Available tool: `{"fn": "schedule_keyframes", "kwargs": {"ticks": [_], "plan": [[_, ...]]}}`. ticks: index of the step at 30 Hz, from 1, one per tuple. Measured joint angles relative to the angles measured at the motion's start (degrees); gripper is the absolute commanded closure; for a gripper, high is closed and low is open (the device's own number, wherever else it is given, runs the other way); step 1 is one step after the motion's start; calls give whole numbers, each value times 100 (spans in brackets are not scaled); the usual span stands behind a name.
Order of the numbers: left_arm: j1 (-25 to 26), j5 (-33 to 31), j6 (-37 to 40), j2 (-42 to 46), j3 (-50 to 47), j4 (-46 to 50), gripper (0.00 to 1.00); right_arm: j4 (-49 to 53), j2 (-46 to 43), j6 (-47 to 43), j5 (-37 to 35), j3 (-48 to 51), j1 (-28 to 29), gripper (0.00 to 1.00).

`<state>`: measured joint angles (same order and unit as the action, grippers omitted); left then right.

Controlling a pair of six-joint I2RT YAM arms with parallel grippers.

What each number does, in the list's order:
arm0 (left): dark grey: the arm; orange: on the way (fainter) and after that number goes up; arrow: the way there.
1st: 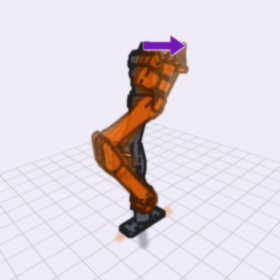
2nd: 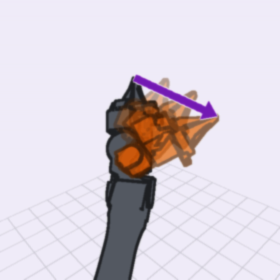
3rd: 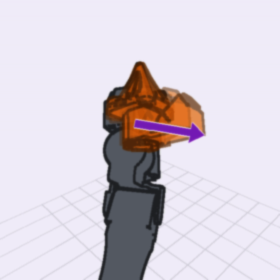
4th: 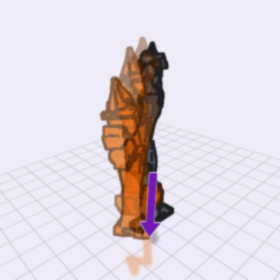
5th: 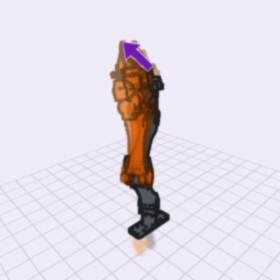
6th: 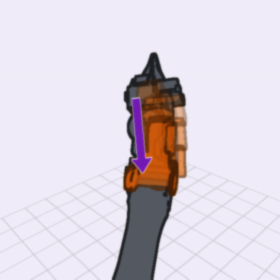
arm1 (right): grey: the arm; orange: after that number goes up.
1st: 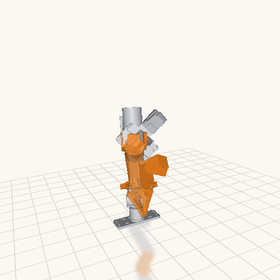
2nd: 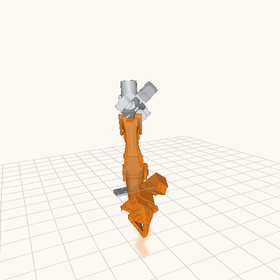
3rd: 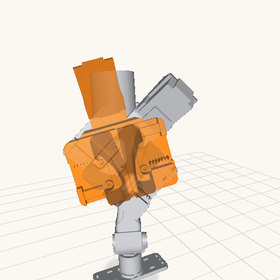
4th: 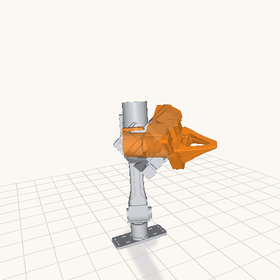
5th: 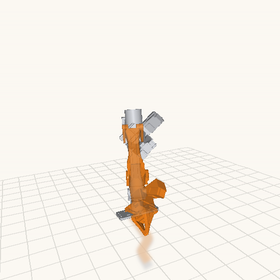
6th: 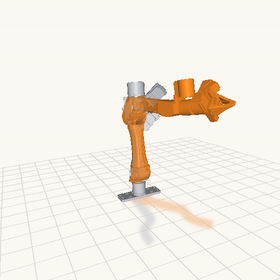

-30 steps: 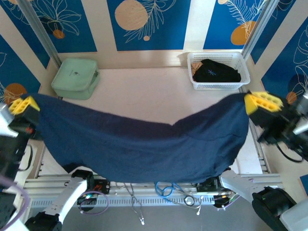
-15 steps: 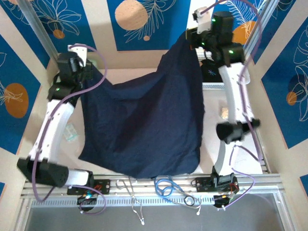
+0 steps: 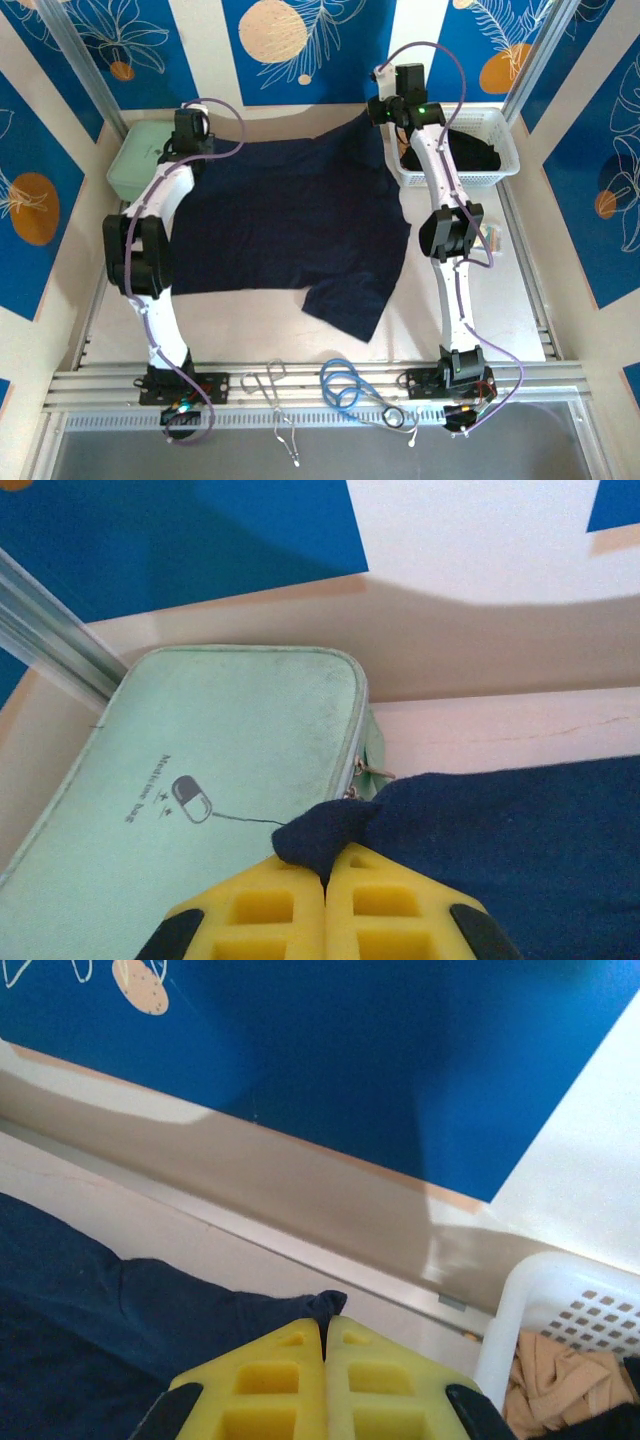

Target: Fold and stack the t-shirts

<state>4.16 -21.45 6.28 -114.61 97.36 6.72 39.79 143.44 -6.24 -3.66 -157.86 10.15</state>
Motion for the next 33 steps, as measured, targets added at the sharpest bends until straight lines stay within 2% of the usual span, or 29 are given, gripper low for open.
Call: {"fn": "schedule_keyframes", "kwargs": {"ticks": [7, 11, 17, 25, 33], "plan": [[-22, 52, -61, -122, 94, -164, 100, -103, 20, 24, 85, -15, 0, 100], [-48, 68, -118, -122, -98, -358, 100, -57, -125, 24, 105, 378, 0, 100], [-238, 149, -149, -109, -817, -461, 100, -131, -1019, 50, 105, 2293, 0, 100], [-391, 186, -149, 129, -1410, -542, 100, -916, -2684, 219, 63, 4948, 0, 100], [-389, 234, -256, 293, -1694, -695, 100, -1556, -3252, 492, -9, 6380, 0, 100]]}}
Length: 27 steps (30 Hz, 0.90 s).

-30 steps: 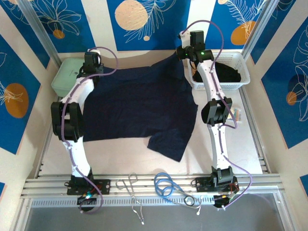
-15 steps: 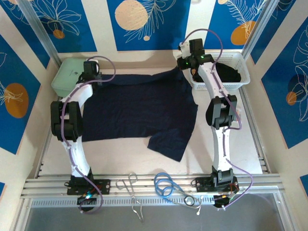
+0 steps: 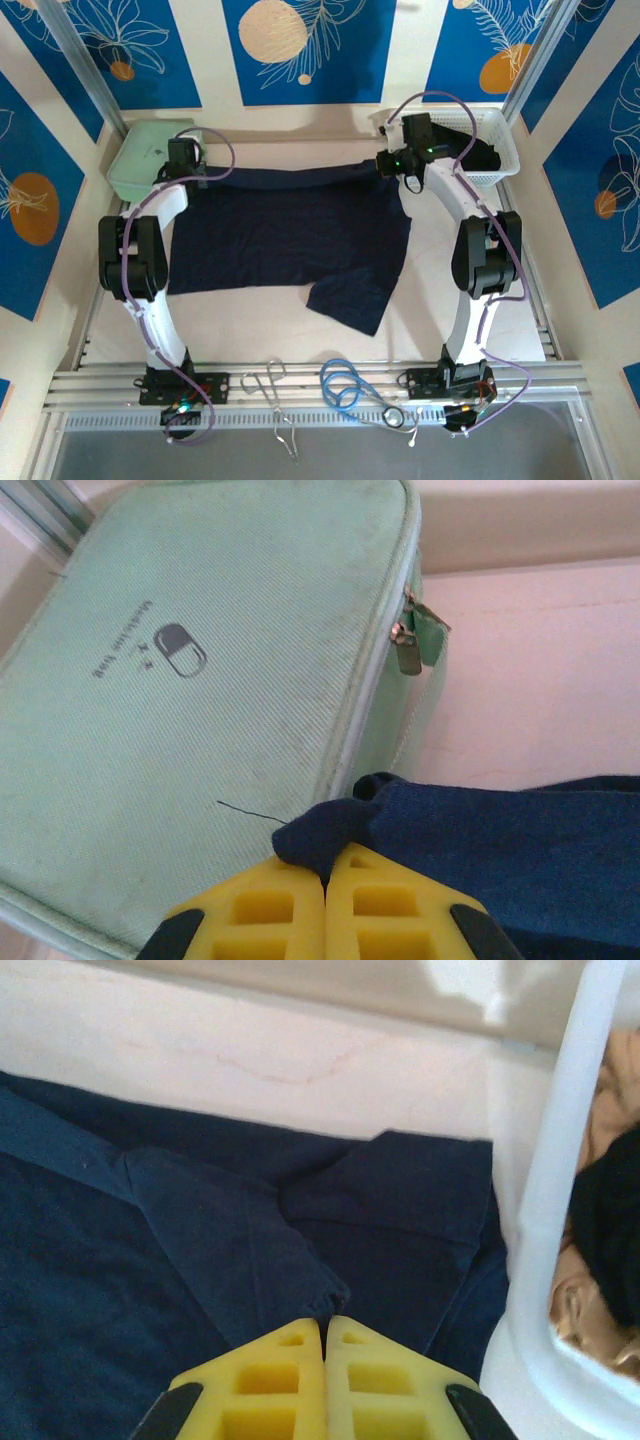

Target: Fold and stack the t-shirts

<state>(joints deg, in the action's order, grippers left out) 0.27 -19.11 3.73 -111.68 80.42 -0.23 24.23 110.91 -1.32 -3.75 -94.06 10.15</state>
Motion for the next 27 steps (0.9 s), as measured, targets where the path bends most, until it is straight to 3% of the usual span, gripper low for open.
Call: {"fn": "schedule_keyframes", "kwargs": {"ticks": [8, 10, 16, 22, 25, 27], "plan": [[0, 24, -229, -24, -260, 111, 98, -101, 0, 411, -212, 820, 44, 100], [0, 22, -293, -26, -260, 157, 85, -48, 0, 557, -251, 894, 70, 100], [0, -63, -542, -26, -431, 173, 63, 361, 4, 966, -223, 977, 210, 99], [0, -203, -699, 59, -828, 190, 43, 748, 33, 1257, 149, 1327, 389, 80], [0, -249, -713, 273, -1010, 203, 25, 970, 33, 1375, 348, 1499, 431, 70], [0, -284, -726, 490, -1086, 210, 0, 1143, 31, 1414, 407, 1572, 450, 60]]}}
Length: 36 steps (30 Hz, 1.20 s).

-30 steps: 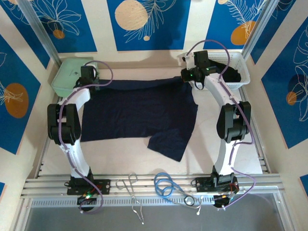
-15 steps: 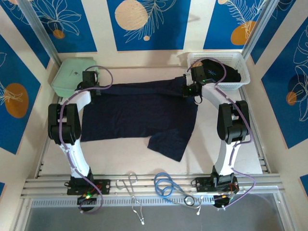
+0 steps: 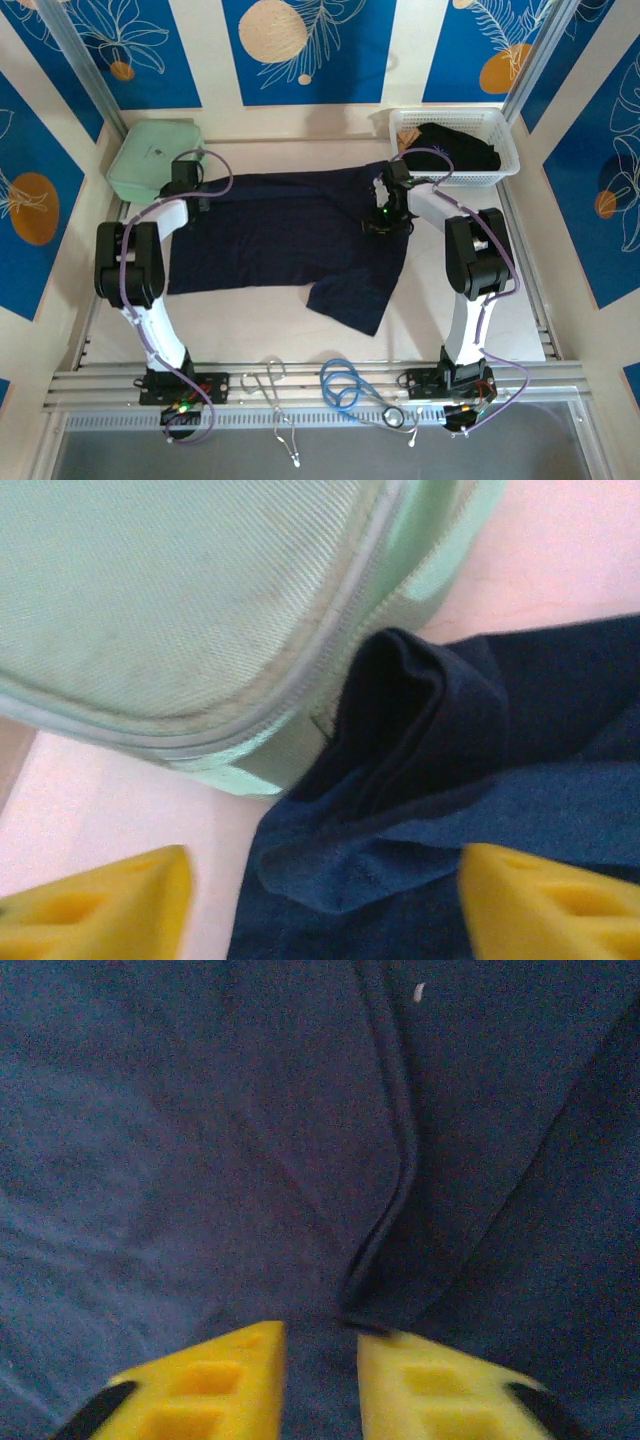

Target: Fold and stack the t-shirts

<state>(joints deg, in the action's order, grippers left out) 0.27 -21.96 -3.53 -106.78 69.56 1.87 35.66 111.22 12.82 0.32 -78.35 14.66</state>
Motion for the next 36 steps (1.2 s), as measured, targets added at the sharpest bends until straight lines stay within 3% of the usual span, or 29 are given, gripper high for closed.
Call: {"fn": "schedule_keyframes", "kwargs": {"ticks": [2, 7, 13, 27, 36], "plan": [[-2, -17, -35, 199, -2, -2, 1, 146, -4, 35, -15, 11, -4, 55], [0, -20, -55, 603, 4, 35, 1, 466, -74, 55, -52, -149, -52, 54], [0, -15, -205, 1097, 24, 437, 1, 769, 79, 50, 107, -1462, -66, 55], [0, 262, -1012, 2361, 44, 2166, 1, 1838, 3569, -542, 527, -6144, -63, 61], [0, 420, -1178, 2583, -28, 2640, 0, 2116, 4004, -619, 772, -6616, -63, 61]]}}
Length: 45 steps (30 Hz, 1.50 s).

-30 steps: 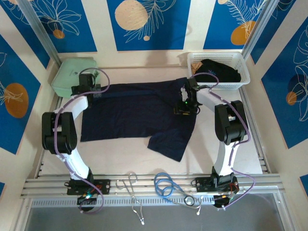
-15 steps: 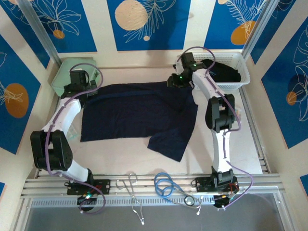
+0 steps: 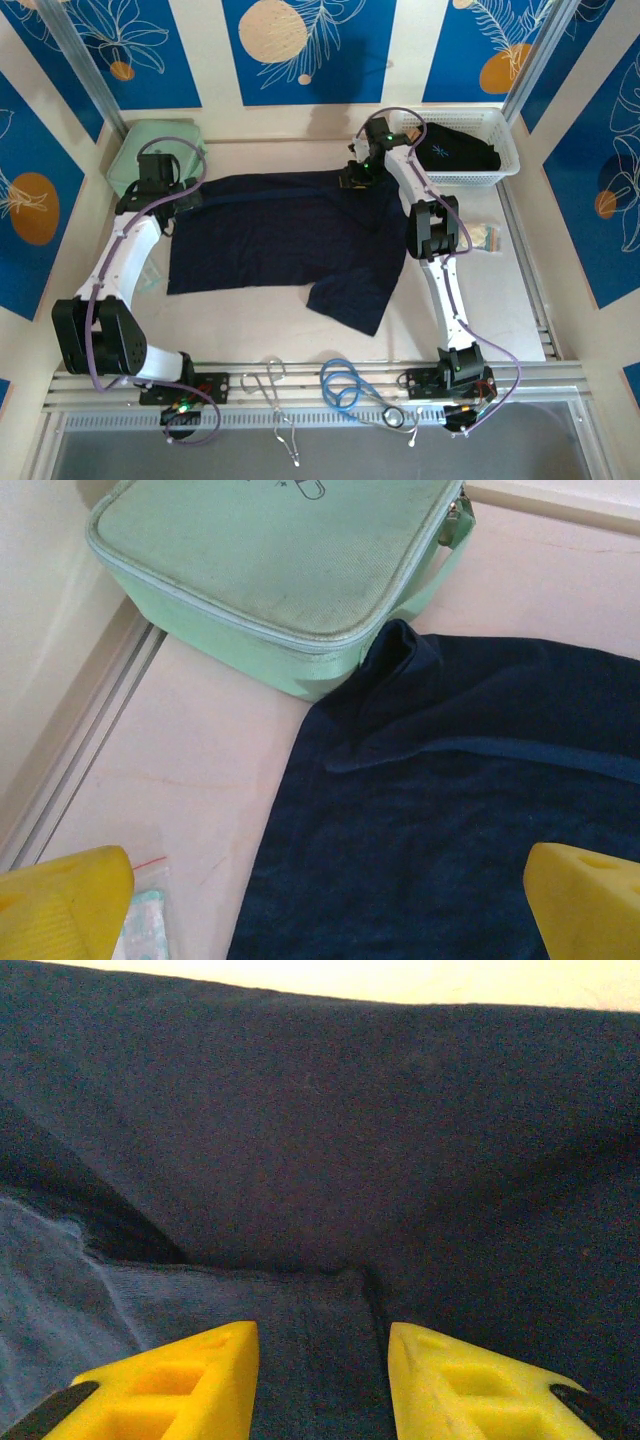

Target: Fold and stack the t-shirts

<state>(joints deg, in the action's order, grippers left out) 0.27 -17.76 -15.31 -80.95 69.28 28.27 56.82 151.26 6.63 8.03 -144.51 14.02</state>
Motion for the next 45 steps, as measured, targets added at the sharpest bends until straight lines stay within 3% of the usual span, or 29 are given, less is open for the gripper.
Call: {"fn": "schedule_keyframes", "kwargs": {"ticks": [19, 29, 33, 40, 45], "plan": [[0, 129, -76, 0, -2, 131, 1, -181, 424, 238, 234, -356, -15, 57], [0, 236, -76, 0, -2, 131, 1, -219, 433, 337, 271, -356, -17, 84], [0, 271, -76, 0, -2, 131, 0, -214, 435, 354, 293, -361, -22, 100], [0, 275, -76, 0, -2, 133, 0, -221, 387, 389, 295, -299, -22, 100], [11, 275, -76, 20, -15, 136, 0, -374, -396, 411, 245, 776, 55, 100]]}}
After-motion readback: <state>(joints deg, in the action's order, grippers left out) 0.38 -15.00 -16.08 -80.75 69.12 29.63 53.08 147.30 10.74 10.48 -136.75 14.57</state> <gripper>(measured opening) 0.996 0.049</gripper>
